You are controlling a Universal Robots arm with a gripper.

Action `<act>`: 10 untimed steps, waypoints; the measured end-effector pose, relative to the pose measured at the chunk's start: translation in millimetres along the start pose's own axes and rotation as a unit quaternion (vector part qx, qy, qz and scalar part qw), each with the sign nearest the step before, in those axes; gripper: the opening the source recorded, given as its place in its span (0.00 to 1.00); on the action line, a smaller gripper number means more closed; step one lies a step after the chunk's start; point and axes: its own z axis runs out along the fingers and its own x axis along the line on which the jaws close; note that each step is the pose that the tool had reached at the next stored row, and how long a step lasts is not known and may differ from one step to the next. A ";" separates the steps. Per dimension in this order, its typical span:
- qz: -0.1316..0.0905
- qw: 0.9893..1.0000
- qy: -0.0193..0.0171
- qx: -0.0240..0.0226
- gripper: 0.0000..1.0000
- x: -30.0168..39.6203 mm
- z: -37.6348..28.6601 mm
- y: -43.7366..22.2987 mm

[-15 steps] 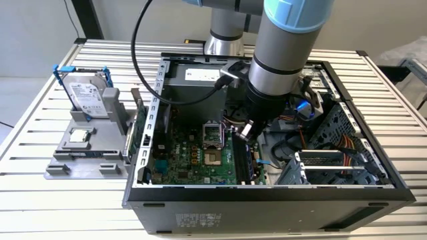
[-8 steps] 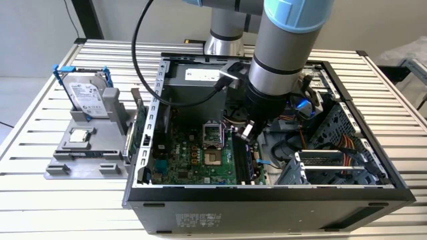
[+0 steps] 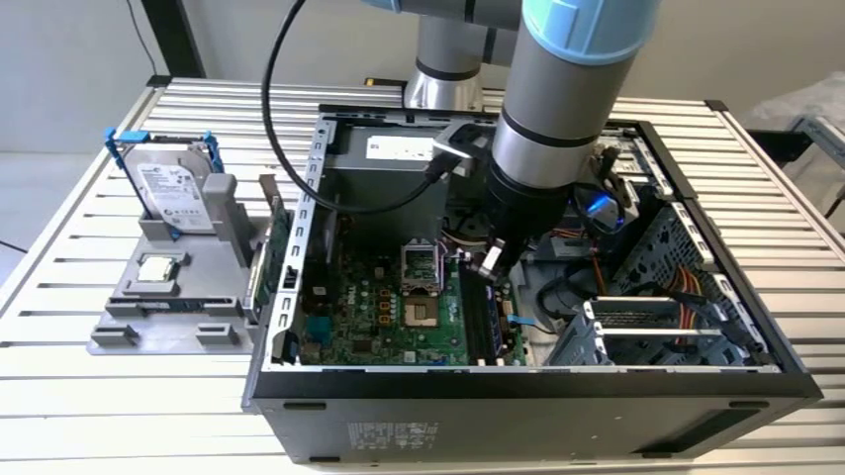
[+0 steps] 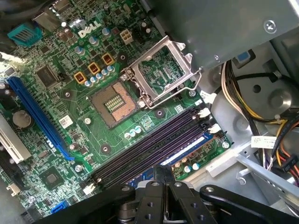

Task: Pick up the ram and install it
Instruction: 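Press down the ram until it locks into place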

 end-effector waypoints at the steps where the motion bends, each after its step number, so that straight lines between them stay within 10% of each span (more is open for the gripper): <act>1: -0.003 1.000 0.000 0.000 0.00 -0.1 0.0 0.0; 10: -0.035 0.999 0.000 -0.001 0.00 -1.4 0.1 -1.0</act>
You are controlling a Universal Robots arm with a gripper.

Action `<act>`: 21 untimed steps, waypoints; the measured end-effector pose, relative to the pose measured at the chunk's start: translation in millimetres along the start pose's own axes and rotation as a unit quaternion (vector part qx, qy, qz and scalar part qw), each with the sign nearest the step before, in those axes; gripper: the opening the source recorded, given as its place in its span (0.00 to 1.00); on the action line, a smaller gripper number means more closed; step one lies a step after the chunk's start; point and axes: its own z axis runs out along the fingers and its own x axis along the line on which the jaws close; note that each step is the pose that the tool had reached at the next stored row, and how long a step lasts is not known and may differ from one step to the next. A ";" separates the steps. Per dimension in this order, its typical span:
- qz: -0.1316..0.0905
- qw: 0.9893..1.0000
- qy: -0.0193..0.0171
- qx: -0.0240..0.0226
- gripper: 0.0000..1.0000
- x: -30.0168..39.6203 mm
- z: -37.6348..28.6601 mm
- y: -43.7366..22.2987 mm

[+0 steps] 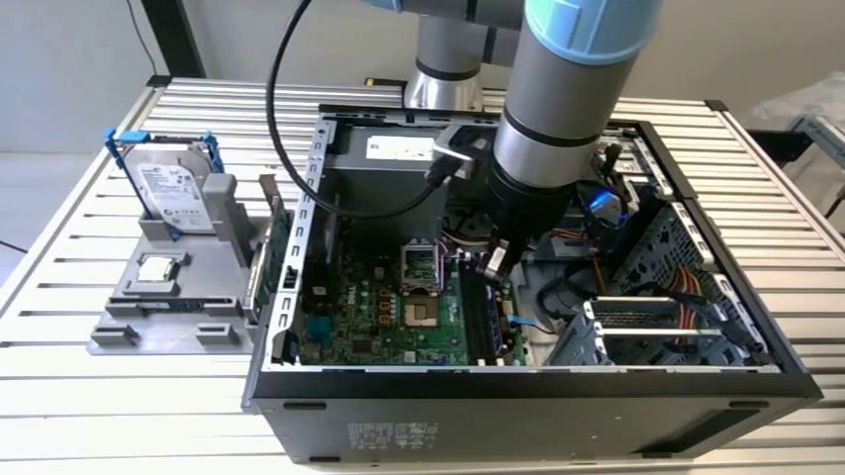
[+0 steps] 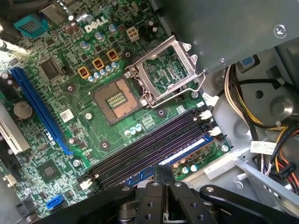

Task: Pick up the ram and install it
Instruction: 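Press down the ram until it locks into place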

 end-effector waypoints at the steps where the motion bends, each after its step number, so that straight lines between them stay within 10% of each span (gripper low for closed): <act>1: -0.005 1.000 0.000 0.000 0.00 -0.1 0.0 -0.1; 21: -0.105 0.994 -0.001 -0.002 0.00 -0.3 0.3 -0.2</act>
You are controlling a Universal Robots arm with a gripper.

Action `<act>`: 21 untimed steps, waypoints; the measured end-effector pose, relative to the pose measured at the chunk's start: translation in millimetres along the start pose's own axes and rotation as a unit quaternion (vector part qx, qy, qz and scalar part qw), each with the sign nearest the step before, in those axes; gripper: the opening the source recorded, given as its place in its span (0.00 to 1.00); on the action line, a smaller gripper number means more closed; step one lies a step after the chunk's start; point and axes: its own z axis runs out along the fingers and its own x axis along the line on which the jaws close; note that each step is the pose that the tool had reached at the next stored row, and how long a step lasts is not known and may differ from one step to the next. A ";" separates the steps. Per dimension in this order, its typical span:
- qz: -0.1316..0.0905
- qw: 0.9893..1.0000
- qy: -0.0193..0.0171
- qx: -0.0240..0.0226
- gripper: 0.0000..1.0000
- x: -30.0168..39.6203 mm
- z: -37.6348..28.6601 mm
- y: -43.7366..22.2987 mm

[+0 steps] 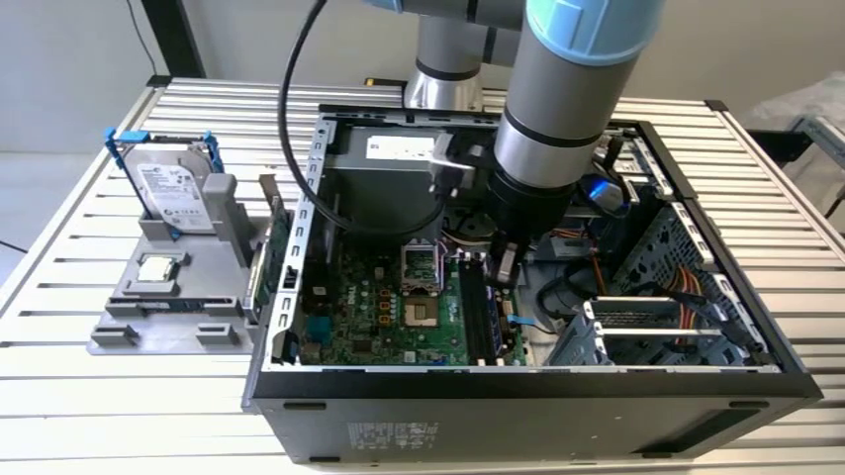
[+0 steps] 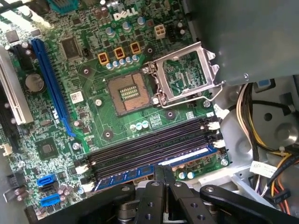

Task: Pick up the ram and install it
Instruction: 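Press down the ram until it locks into place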

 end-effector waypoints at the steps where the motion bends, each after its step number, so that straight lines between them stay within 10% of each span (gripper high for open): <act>1: -0.005 1.000 0.000 0.000 0.00 0.0 0.0 0.0; 21: -0.086 0.996 0.000 -0.002 0.00 -0.7 0.1 -1.2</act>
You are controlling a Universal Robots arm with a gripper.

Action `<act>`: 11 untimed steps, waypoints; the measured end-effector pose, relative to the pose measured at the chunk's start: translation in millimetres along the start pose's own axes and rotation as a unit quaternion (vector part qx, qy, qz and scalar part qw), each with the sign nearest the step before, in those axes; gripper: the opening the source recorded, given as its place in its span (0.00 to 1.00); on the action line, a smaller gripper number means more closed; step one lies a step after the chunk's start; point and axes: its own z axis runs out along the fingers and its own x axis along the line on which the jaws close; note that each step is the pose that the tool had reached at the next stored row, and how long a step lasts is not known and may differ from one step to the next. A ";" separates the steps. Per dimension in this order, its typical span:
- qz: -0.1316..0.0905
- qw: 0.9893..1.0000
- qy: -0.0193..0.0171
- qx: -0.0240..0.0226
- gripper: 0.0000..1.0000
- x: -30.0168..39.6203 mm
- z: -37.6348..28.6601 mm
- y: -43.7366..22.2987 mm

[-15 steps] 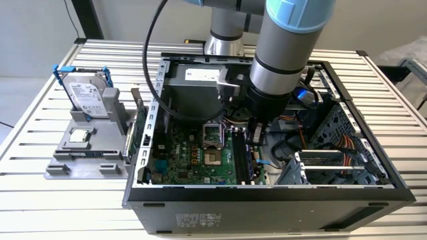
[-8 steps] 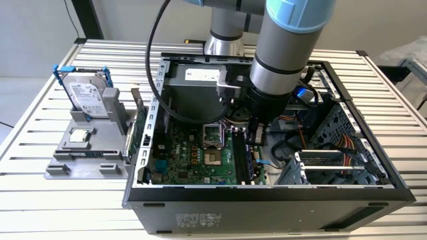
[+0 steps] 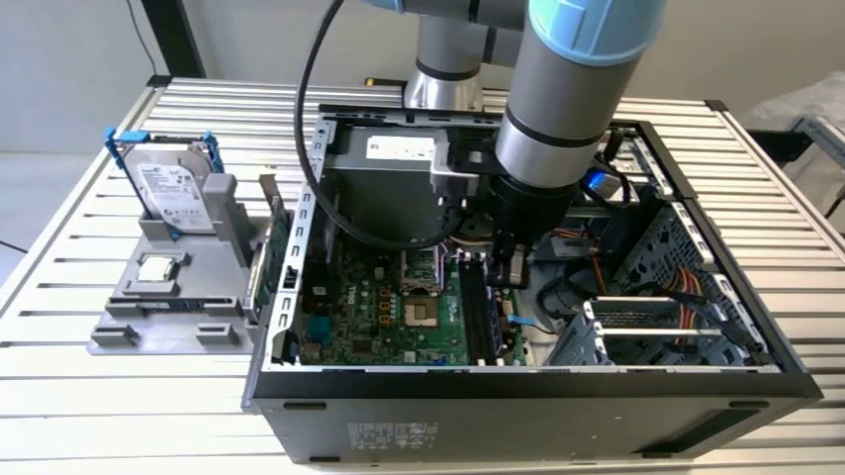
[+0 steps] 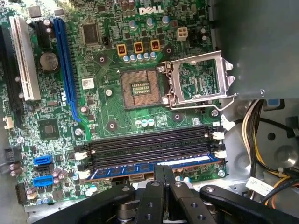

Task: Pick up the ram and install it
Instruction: 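Press down the ram until it locks into place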

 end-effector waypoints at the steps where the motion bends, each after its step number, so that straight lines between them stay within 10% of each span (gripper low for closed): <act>1: -0.004 1.000 0.000 0.000 0.00 0.0 0.0 -0.2; 11: -0.006 1.000 0.000 0.000 0.00 0.2 9.5 -0.2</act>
